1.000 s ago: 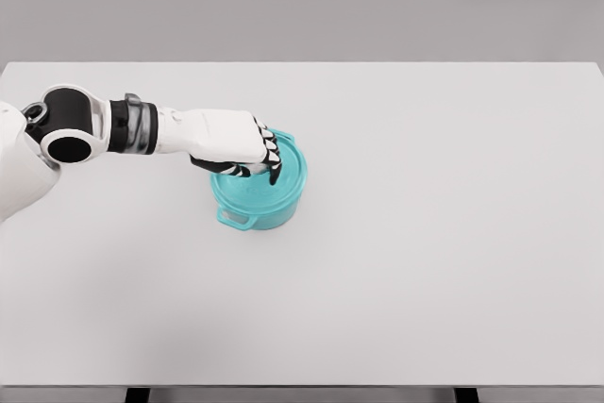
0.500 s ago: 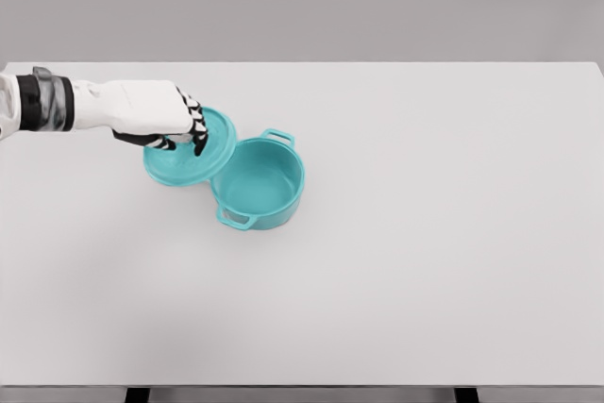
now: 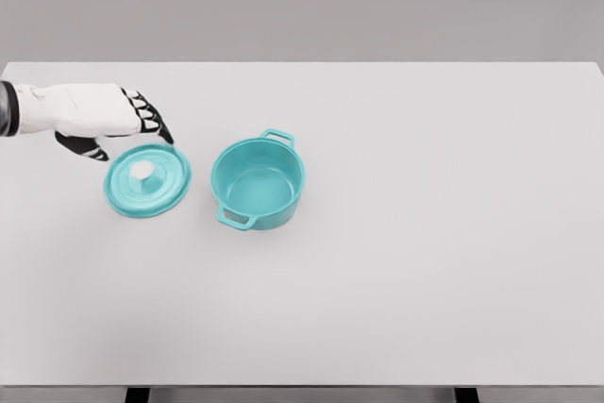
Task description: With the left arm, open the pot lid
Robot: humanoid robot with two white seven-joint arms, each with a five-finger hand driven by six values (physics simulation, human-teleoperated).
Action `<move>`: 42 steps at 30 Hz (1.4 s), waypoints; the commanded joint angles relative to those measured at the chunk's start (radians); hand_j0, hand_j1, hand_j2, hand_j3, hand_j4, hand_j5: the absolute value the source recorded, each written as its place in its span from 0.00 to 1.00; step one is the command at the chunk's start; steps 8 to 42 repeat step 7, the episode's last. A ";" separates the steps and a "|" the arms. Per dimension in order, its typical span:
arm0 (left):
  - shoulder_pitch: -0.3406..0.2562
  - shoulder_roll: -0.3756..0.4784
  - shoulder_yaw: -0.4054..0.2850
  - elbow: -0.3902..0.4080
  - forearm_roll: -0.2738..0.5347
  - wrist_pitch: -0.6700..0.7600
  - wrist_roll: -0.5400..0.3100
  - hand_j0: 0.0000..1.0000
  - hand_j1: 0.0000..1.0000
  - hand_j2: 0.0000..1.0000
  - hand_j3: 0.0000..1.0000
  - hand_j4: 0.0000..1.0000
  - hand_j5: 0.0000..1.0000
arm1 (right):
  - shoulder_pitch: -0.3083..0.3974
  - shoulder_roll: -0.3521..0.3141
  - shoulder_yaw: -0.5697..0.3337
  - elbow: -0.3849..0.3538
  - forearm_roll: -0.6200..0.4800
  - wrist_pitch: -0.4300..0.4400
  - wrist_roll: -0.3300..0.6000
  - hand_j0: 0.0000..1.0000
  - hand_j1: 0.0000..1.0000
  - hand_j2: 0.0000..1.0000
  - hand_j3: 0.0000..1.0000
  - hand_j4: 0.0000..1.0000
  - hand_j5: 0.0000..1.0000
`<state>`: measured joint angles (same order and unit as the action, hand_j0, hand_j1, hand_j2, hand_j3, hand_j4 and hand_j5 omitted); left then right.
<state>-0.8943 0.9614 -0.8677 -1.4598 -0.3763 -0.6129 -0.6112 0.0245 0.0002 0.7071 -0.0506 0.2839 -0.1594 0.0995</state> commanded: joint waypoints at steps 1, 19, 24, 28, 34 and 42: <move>0.003 0.002 -0.001 0.104 0.011 0.002 0.000 1.00 1.00 1.00 1.00 1.00 1.00 | 0.000 0.000 0.000 0.000 0.000 0.000 0.000 1.00 1.00 1.00 1.00 1.00 1.00; 0.014 -0.001 0.013 0.388 0.181 0.002 0.000 1.00 1.00 1.00 1.00 1.00 1.00 | 0.000 0.000 0.000 0.000 0.000 0.000 0.000 1.00 1.00 1.00 1.00 1.00 1.00; 0.014 -0.001 0.013 0.388 0.181 0.002 0.000 1.00 1.00 1.00 1.00 1.00 1.00 | 0.000 0.000 0.000 0.000 0.000 0.000 0.000 1.00 1.00 1.00 1.00 1.00 1.00; 0.014 -0.001 0.013 0.388 0.181 0.002 0.000 1.00 1.00 1.00 1.00 1.00 1.00 | 0.000 0.000 0.000 0.000 0.000 0.000 0.000 1.00 1.00 1.00 1.00 1.00 1.00; 0.014 -0.001 0.013 0.388 0.181 0.002 0.000 1.00 1.00 1.00 1.00 1.00 1.00 | 0.000 0.000 0.000 0.000 0.000 0.000 0.000 1.00 1.00 1.00 1.00 1.00 1.00; 0.014 -0.001 0.013 0.388 0.181 0.002 0.000 1.00 1.00 1.00 1.00 1.00 1.00 | 0.000 0.000 0.000 0.000 0.000 0.000 0.000 1.00 1.00 1.00 1.00 1.00 1.00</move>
